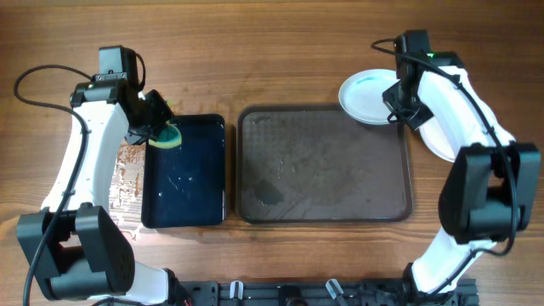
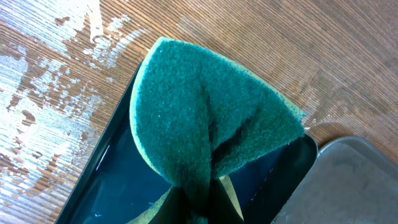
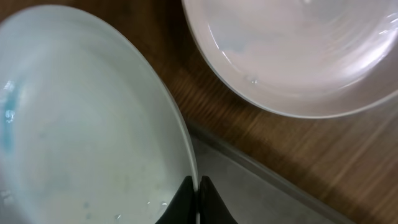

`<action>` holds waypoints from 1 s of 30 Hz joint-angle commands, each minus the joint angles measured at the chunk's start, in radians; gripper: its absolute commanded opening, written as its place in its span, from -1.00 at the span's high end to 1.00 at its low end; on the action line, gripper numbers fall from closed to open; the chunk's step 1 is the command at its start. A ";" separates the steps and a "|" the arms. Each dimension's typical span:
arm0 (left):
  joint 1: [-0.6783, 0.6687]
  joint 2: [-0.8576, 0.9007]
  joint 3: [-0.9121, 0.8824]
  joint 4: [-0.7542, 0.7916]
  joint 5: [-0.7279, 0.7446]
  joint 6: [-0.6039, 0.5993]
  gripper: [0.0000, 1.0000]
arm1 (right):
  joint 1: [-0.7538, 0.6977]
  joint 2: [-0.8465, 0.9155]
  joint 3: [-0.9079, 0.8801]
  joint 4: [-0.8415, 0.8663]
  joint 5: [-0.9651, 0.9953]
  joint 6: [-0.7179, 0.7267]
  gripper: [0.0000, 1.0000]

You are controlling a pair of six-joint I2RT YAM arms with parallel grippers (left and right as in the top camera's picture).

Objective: Clean dirty plates on tray and stack at the side
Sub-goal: 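Carry the plate right and stack it on the cleaned plates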

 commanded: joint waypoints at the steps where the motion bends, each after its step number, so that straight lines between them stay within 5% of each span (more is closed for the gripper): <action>1: -0.003 0.007 0.024 0.006 0.010 0.012 0.92 | 0.039 -0.164 -0.004 -0.019 0.086 0.035 0.91; 17: -0.003 0.008 0.024 0.010 0.020 0.020 0.92 | -0.063 -0.199 -0.149 -0.157 0.048 0.347 0.91; 30: -0.003 0.008 0.024 0.014 0.020 0.020 0.92 | -0.366 -0.198 -0.327 -0.041 -0.127 0.352 0.91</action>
